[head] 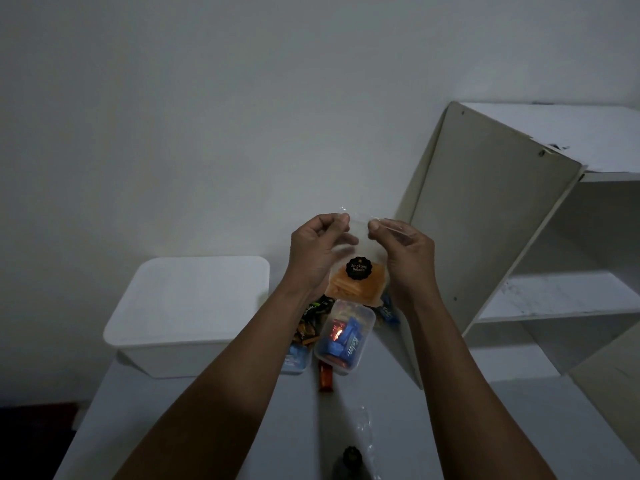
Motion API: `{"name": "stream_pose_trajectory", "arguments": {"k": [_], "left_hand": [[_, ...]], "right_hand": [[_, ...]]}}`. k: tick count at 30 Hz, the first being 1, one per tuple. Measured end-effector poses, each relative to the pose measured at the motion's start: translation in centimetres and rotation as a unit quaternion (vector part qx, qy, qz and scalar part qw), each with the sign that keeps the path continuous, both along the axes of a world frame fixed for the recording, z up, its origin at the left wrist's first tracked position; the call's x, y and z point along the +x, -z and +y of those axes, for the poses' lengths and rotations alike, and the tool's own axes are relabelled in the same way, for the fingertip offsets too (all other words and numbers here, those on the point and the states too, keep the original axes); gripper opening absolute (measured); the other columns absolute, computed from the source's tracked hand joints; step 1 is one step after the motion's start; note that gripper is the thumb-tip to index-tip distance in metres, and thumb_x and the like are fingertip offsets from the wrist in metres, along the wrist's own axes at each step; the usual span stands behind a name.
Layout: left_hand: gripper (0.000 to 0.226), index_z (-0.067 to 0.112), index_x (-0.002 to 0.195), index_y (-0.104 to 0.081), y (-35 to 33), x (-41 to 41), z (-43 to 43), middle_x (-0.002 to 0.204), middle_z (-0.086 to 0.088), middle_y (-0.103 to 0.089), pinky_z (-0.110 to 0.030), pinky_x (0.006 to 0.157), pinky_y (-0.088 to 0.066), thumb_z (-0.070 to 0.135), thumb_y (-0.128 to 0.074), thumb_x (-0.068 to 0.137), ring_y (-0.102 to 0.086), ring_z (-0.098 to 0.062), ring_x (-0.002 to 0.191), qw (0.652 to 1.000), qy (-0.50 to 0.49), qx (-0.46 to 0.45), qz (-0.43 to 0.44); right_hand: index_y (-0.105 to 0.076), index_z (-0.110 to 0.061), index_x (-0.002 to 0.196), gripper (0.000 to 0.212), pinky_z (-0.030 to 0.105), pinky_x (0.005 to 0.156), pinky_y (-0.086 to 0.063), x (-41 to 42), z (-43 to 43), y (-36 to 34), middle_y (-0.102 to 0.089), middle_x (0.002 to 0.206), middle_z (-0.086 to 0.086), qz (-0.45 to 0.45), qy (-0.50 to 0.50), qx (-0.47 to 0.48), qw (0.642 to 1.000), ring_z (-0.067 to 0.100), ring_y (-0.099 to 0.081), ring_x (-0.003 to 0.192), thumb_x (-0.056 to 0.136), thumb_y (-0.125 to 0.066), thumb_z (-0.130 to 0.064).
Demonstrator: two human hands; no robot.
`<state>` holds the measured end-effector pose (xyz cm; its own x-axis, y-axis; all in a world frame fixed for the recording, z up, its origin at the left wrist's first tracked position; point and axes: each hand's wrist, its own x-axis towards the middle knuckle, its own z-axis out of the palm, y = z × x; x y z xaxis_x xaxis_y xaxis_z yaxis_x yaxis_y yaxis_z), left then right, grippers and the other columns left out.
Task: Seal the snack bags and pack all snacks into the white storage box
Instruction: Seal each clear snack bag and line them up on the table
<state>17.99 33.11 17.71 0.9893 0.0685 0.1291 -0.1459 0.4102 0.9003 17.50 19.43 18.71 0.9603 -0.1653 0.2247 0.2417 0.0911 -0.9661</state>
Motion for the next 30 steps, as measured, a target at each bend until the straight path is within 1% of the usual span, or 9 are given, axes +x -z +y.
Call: {"name": "stream_pose_trajectory", "arguments": {"k": [4,8,10,13,17,19,22,27,30], "left_hand": [[0.008,0.014,0.087,-0.066,0.1,0.2,0.2,0.07,0.003,-0.064,-0.04,0.082,-0.054,0.017,-0.063,0.094,-0.064,-0.013,0.07,1.0,0.003,0.013,0.009],[0.008,0.014,0.088,-0.067,0.4,-0.1,-0.2,0.074,-0.002,-0.064,-0.04,0.083,-0.054,0.019,-0.064,0.093,-0.064,-0.015,0.074,1.0,0.008,0.028,-0.003],[0.008,0.013,0.089,-0.07,0.5,-0.2,-0.3,0.074,-0.002,-0.065,-0.04,0.081,-0.054,0.019,-0.065,0.093,-0.063,-0.016,0.073,0.999,0.016,0.039,-0.005],[0.012,0.013,0.087,-0.072,0.5,-0.2,-0.7,0.075,0.0,-0.066,-0.039,0.08,-0.055,0.017,-0.063,0.094,-0.061,-0.017,0.073,0.997,0.022,0.067,-0.009],[0.017,0.016,0.08,-0.07,0.4,0.0,-1.3,0.07,0.0,-0.063,-0.035,0.078,-0.053,0.018,-0.062,0.095,-0.059,-0.015,0.07,0.995,-0.038,0.092,-0.007],[0.017,0.016,0.08,-0.07,0.4,0.1,-1.4,0.07,0.001,-0.064,-0.033,0.077,-0.054,0.021,-0.062,0.095,-0.059,-0.014,0.069,0.992,-0.062,0.111,-0.012],[0.016,0.014,0.082,-0.07,0.2,0.1,-1.3,0.069,0.002,-0.063,-0.031,0.075,-0.057,0.023,-0.063,0.094,-0.061,-0.011,0.067,0.988,-0.084,0.128,-0.019],[0.022,0.0,0.089,-0.067,-0.1,0.1,-0.7,0.065,-0.002,-0.057,-0.031,0.064,-0.058,0.021,-0.063,0.095,-0.057,-0.009,0.06,0.993,-0.097,0.066,0.009],[0.022,0.003,0.087,-0.067,-0.1,0.4,0.2,0.063,0.0,-0.057,-0.029,0.059,-0.056,0.023,-0.063,0.095,-0.056,-0.008,0.058,0.991,-0.116,0.06,0.016]], "right_hand": [[-0.077,-0.017,0.084,0.004,0.009,0.069,-0.049,-0.3,-0.2,0.0,-0.076,0.078,-0.006,0.004,-0.031,0.0,1.0,0.003,-0.071,0.082,0.081,-0.079,-0.018],[-0.078,-0.012,0.088,0.006,0.008,0.067,-0.05,-0.4,0.2,0.1,-0.077,0.078,-0.004,0.0,-0.016,0.001,1.0,0.002,-0.071,0.079,0.082,-0.078,-0.013],[-0.078,-0.011,0.09,0.007,0.014,0.07,-0.052,-0.2,0.1,0.4,-0.076,0.079,-0.003,0.002,-0.012,-0.007,1.0,0.005,-0.071,0.079,0.084,-0.076,-0.014],[-0.078,-0.01,0.091,0.008,0.025,0.079,-0.055,0.1,0.2,0.6,-0.076,0.084,-0.001,-0.005,-0.003,-0.038,0.999,0.012,-0.072,0.085,0.085,-0.075,-0.013],[-0.078,-0.015,0.085,0.004,0.026,0.078,-0.056,0.2,0.7,0.7,-0.077,0.082,0.0,-0.02,-0.001,-0.023,1.0,0.013,-0.072,0.084,0.084,-0.076,-0.012],[-0.078,-0.011,0.088,0.005,0.024,0.077,-0.056,0.1,0.8,0.7,-0.076,0.08,-0.001,-0.019,0.002,-0.017,1.0,0.011,-0.072,0.082,0.084,-0.075,-0.011],[-0.077,-0.008,0.09,0.008,0.014,0.069,-0.051,0.1,0.9,0.6,-0.074,0.074,-0.005,-0.016,0.018,-0.004,1.0,0.003,-0.069,0.074,0.084,-0.076,-0.013],[-0.077,-0.017,0.084,0.001,0.018,0.071,-0.051,0.0,1.0,0.8,-0.073,0.073,-0.006,-0.006,0.03,0.023,0.999,0.005,-0.068,0.075,0.084,-0.076,-0.017],[-0.076,-0.019,0.08,0.009,0.024,0.074,-0.049,-0.1,1.0,1.1,-0.071,0.072,-0.009,0.001,0.024,0.026,0.999,0.001,-0.066,0.076,0.088,-0.072,-0.018]]}}
